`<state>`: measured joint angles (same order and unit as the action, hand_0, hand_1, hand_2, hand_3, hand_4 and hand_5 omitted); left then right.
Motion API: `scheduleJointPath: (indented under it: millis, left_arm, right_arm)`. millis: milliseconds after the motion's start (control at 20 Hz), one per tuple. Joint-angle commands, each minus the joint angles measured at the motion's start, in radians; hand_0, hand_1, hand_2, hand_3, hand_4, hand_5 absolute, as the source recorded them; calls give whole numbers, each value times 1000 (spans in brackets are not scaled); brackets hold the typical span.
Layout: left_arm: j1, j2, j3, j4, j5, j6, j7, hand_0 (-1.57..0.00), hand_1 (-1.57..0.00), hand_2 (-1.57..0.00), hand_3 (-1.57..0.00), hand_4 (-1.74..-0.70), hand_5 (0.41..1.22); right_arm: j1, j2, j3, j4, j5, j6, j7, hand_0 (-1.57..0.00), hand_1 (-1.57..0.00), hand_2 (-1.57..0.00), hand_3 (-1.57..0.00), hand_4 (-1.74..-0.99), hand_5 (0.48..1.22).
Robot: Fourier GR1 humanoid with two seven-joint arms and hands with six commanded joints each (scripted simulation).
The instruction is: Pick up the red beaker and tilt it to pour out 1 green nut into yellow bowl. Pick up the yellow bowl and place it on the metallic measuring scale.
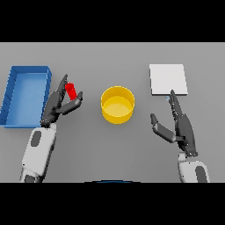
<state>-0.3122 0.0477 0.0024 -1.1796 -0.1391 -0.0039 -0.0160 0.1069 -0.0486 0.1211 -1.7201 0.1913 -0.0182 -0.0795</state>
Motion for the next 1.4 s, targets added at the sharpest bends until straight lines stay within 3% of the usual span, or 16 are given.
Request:
scheduleJointPath:
  millis: [0, 50, 250, 500, 550, 600, 700, 850, 950, 1050, 1350]
  left_arm:
    - [-22, 5, 7, 20, 3, -3, -7, 1, 1, 1, 1, -1319, 711]
    - [-29, 1, 6, 43, -7, 5, -7, 1, 1, 1, 1, -1315, 706]
    - [-99, 1, 22, 114, -3, 0, -4, 1, 1, 1, 1, -1318, 708]
    - [-133, -15, 34, 187, -1, 3, -83, 1, 1, -30, -3, -1389, 752]
    - [-142, -29, 43, 196, 8, 14, -87, -81, -84, -122, -75, -1416, 770]
    - [-156, -33, 54, 206, 13, 28, -72, -253, -276, -307, -220, -1444, 795]
    - [-162, -46, 59, 222, 2, 65, -75, -681, -701, -715, -706, -1441, 949]
    - [-164, -48, 48, 224, -43, 102, -100, -1115, -1125, -1133, -1128, -1443, 1082]
    - [-166, -59, 56, 231, -42, 97, -120, -1279, -1286, -1290, -1288, -1447, 1132]
    - [-170, -68, 62, 235, -39, 112, -141, -1384, -1388, -1391, -1390, -1553, 1129]
    - [-181, -40, 42, 164, -14, 131, -147, -1522, -1523, -1524, -1523, -1692, 1100]
  right_arm:
    - [-9, -2, -2, 4, 8, -7, 2, 1, 1, 1, 1, -1333, 687]
    - [9, 0, 6, -8, 9, -2, -15, 1, 1, 1, 1, -1331, 687]
    - [3, 4, 0, -9, 5, -8, 8, 1, 1, 1, 1, -1320, 683]
    - [-5, 0, 1, -7, 14, -12, 13, 1, 1, 1, 1, -1295, 683]
    - [1, -6, -2, -5, 17, -12, 4, 1, 1, 1, 1, -1291, 684]
    - [10, -3, 1, -10, 16, -12, -9, 1, 1, 1, 1, -1289, 684]
    - [7, -1, -1, -6, 15, -13, 0, 1, 1, 1, 1, -1285, 683]
    - [3, 9, 4, 8, 17, -15, 1, 1, 1, 1, 1, -1290, 684]
    - [-10, 5, 2, 18, 14, -9, -11, 1, 1, 1, 1, -1293, 682]
    - [-9, 4, -1, 6, 4, -5, -6, 1, 1, 1, 1, -1303, 682]
    - [-10, -5, 4, 15, 28, -12, -21, 1, 1, 1, 1, -1254, 667]
